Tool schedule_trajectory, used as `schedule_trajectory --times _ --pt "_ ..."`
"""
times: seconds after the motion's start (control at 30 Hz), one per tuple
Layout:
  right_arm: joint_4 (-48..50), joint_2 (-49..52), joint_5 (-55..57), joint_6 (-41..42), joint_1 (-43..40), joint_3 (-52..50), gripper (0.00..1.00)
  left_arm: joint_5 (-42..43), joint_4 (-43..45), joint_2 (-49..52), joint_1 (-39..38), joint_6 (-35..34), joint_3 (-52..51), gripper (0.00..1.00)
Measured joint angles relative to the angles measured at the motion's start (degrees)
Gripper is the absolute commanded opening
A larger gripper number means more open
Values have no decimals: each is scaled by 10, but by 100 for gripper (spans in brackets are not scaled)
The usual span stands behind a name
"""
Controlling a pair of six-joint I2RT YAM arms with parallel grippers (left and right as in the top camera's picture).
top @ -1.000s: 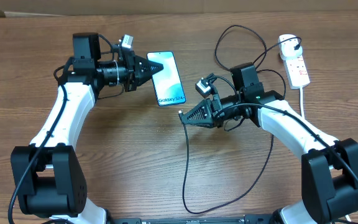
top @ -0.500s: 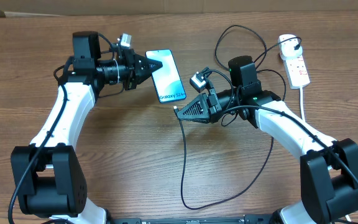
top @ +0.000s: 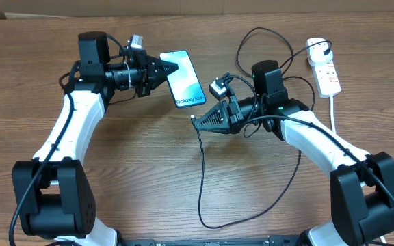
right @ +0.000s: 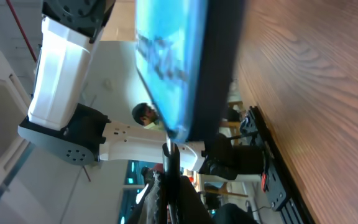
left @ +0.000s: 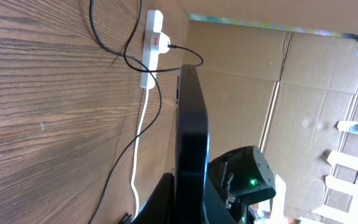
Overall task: Plug charger to phone and switch on socket
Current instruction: 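Align the plug with the phone's bottom port using the right gripper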
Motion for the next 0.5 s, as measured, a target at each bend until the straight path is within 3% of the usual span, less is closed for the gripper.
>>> schedule_trajectory --times 0.5 --pt "50 0 1 60 0 0 4 3 0 0 0 1 0 4"
